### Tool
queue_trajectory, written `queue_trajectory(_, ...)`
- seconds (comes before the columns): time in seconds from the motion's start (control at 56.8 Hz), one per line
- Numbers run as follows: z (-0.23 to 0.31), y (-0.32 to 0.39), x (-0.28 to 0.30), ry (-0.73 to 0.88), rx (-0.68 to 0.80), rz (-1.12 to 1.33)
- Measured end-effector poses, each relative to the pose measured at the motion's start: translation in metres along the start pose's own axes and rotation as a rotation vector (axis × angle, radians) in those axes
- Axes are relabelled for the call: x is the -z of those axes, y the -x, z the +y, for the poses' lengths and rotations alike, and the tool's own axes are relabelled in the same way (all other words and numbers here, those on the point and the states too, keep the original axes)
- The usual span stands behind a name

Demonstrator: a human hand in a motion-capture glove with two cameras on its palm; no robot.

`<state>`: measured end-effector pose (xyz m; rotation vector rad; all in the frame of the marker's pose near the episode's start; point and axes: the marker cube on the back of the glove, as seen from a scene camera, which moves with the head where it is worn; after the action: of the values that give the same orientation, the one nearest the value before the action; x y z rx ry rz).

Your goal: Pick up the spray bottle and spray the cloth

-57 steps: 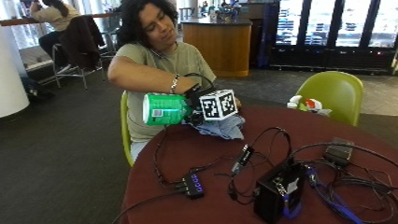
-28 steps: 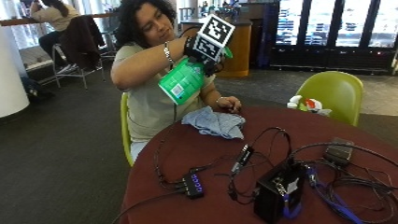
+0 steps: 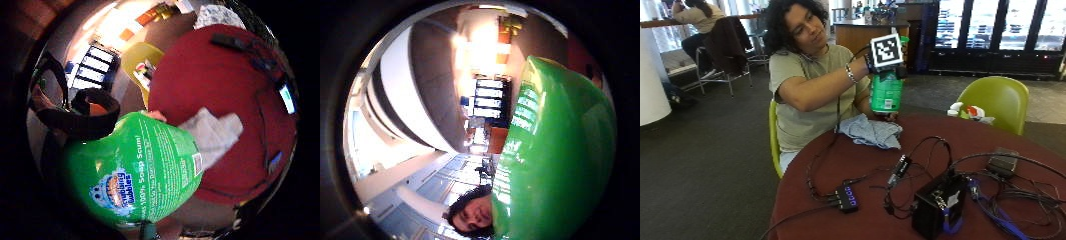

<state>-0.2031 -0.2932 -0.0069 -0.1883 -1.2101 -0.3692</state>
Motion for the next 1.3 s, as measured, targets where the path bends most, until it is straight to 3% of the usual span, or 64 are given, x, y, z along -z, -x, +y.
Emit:
queue_trajectory(0.106, -0.037, -0.036, -0.009, -0.169, 0.077, -0.048)
queue_trajectory(0.281, -0.068, -0.1, -0.034, -0.192, 0.089, -0.043)
queue_trajectory(0.405, -0.073, -0.135, -0.056, -0.089, 0.072, 0.021)
queue_trajectory(0.633, -0.118, -0.133, -0.064, -0.225, 0.124, 0.015)
queue_trajectory(0.756, -0.105, -0.141, -0.071, -0.109, 0.11, 0.061)
queue_trajectory(0.862, -0.121, -0.145, -0.067, -0.218, 0.074, 0.105)
queue_trajectory(1.161, -0.055, -0.14, -0.036, -0.004, -0.031, 0.369)
queue_trajectory(1.302, -0.003, -0.129, -0.02, 0.037, -0.064, 0.698)
